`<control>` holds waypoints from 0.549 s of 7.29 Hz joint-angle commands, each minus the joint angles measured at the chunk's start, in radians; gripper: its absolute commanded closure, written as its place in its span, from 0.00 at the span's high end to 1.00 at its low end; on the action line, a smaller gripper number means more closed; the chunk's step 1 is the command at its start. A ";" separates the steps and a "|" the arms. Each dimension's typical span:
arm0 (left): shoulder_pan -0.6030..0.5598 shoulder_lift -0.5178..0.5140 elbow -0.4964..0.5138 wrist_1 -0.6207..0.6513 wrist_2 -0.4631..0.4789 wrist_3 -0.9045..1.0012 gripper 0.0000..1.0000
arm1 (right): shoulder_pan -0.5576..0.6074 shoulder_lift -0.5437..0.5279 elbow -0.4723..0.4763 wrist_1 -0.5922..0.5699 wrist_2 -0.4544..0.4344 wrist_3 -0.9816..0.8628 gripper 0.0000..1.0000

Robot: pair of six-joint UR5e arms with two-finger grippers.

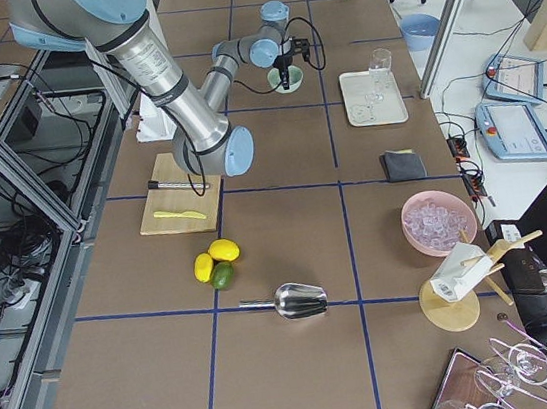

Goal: Pour ice into bowl

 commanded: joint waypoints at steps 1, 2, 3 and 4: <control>0.000 0.001 0.000 0.000 0.000 0.000 1.00 | 0.149 -0.178 0.199 -0.029 0.138 -0.143 0.00; 0.000 0.001 0.000 0.000 0.000 0.000 1.00 | 0.219 -0.253 0.238 -0.026 0.200 -0.252 0.00; 0.000 0.001 0.001 0.000 0.000 0.000 1.00 | 0.297 -0.340 0.252 -0.014 0.265 -0.401 0.00; 0.000 0.003 0.000 0.000 0.000 0.002 1.00 | 0.369 -0.426 0.255 -0.011 0.315 -0.539 0.00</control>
